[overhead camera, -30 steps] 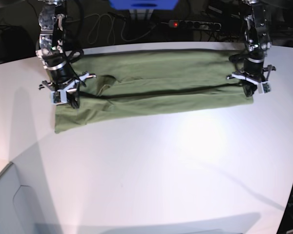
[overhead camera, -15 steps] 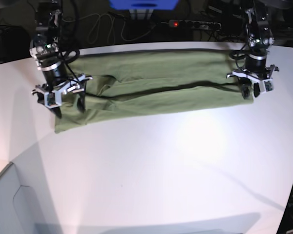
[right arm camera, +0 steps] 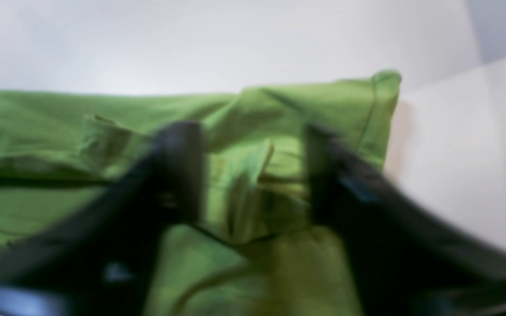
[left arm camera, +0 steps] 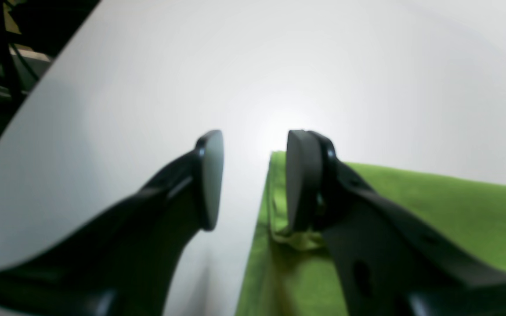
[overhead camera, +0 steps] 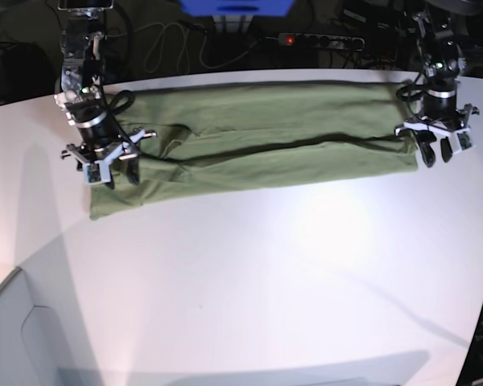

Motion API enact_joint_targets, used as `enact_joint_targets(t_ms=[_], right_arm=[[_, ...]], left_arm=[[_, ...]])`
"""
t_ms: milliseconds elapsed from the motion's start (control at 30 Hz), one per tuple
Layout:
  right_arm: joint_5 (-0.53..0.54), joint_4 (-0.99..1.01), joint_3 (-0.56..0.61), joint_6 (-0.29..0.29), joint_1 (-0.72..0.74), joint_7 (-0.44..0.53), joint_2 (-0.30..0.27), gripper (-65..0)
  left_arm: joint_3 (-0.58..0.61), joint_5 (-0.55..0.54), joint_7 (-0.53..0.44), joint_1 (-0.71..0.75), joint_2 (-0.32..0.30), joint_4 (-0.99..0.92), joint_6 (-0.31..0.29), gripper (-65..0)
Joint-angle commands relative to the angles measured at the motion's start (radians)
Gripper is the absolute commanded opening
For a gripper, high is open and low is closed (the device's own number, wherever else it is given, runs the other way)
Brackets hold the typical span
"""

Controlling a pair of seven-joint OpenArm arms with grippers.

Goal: Fold the T-shirt properly
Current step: 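Open both grippers and reposition them over the folded strip's ends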

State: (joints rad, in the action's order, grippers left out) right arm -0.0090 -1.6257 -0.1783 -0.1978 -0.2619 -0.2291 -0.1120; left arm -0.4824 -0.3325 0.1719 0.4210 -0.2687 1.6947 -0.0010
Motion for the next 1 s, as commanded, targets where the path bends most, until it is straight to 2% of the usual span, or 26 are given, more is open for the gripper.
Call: enact_joint_targets(t_ms=[0, 33, 67, 133, 300, 700, 833, 900, 967], right_arm=[[0.008, -0.014, -0.003, -0.004, -0.004, 0.029, -0.007, -51.1], [0.008, -0.014, -0.003, -0.004, -0.015, 0.030, -0.008, -60.2], [0.008, -0.017, -0.005, -0.004, -0.023, 0.030, -0.008, -65.0], [0.010, -0.023, -0.008, -0.004, -0.041, 0.032, -0.008, -62.9], [0.013, -0.060, -0.013, -0.004, -0.090, 0.037, -0.008, -64.9], [0.008, -0.077, -0.013, -0.004, -0.231, 0.188, -0.010, -64.9], [0.007, -0.077, -0.014, -0.004, -0.250, 0.191, -0.024, -64.3], [0.007, -0.074, -0.014, -0.004, -0.264, 0.191, -0.041, -60.6], [0.008, -0.075, -0.014, -0.004, -0.274, 0.191, -0.042, -53.0]], left_arm=[[-0.008, -0.001, -0.027, -0.003, -0.014, 0.015, 0.002, -42.0], [-0.009, -0.001, -0.027, -0.003, -0.014, 0.015, 0.002, -42.0], [-0.009, -0.001, -0.027, -0.003, -0.014, 0.015, 0.002, -42.0], [-0.009, -0.001, -0.027, -0.003, -0.014, 0.015, 0.002, -42.0], [-0.028, -0.001, -0.027, -0.003, -0.013, 0.015, 0.002, -42.1], [-0.086, -0.001, -0.027, -0.003, -0.013, 0.017, 0.002, -42.1], [-0.086, -0.001, -0.027, -0.003, -0.013, 0.018, 0.002, -41.7], [-0.086, -0.001, -0.027, -0.003, -0.013, 0.018, 0.002, -41.6], [-0.088, -0.001, -0.027, -0.003, -0.011, 0.018, 0.002, -41.6]])
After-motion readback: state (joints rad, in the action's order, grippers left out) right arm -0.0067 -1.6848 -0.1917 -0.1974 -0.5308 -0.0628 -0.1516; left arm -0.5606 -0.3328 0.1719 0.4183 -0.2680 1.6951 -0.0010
